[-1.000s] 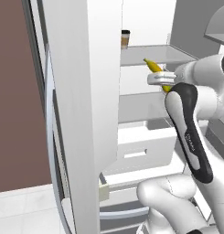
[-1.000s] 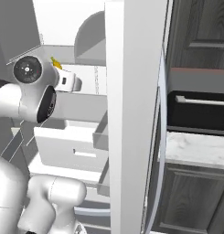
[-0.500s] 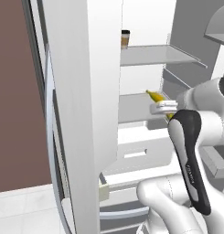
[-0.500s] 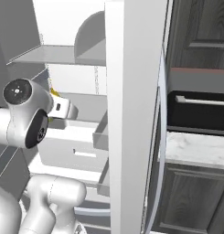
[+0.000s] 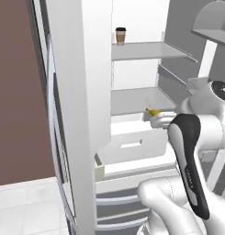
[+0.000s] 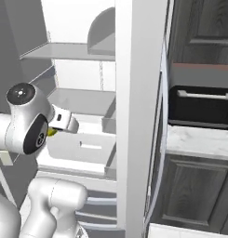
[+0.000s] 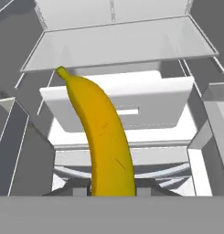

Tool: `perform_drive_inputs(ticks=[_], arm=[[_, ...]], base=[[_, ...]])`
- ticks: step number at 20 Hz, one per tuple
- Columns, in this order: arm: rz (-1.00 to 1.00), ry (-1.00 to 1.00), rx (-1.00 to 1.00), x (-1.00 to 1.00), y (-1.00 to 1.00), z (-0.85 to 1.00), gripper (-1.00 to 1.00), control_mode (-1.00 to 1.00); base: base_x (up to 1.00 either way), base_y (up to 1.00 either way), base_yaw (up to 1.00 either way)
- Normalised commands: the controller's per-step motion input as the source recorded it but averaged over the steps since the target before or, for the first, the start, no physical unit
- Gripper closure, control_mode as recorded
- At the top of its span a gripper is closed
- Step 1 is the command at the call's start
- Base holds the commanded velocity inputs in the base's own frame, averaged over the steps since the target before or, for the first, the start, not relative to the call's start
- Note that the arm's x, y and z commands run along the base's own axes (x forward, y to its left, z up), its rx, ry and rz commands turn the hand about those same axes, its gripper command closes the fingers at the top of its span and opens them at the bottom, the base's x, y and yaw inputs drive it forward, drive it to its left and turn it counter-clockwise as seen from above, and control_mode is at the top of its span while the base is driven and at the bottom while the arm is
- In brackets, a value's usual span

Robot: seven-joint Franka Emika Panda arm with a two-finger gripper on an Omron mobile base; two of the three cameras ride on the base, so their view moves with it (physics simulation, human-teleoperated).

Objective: Pick the banana and tangerine from the fridge and place them on the plate next to the blender to make a fruit smoothie.

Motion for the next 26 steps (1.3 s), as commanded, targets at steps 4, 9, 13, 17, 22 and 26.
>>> perform_drive_inputs(ticks=[4,9,13,17,22,26], arm=[[0.0,0.0,0.0,0.0,0.0,0.0,1.0,1.0],[0.0,0.0,0.0,0.0,0.0,0.0,1.0,1.0],[0.0,0.0,0.0,0.0,0.0,0.0,1.0,1.0],[0.0,0.0,0.0,0.0,0.0,0.0,1.0,1.0],[0.0,0.0,0.0,0.0,0.0,0.0,1.0,1.0],[0.0,0.0,0.0,0.0,0.0,0.0,1.0,1.0]], base=[[-1.0,0.0,0.0],[-1.0,0.01,-0.14],[-0.77,0.0,-0.56],[-0.49,0.0,-0.84],[-0.13,0.0,-0.95],[0.06,0.0,-0.95]])
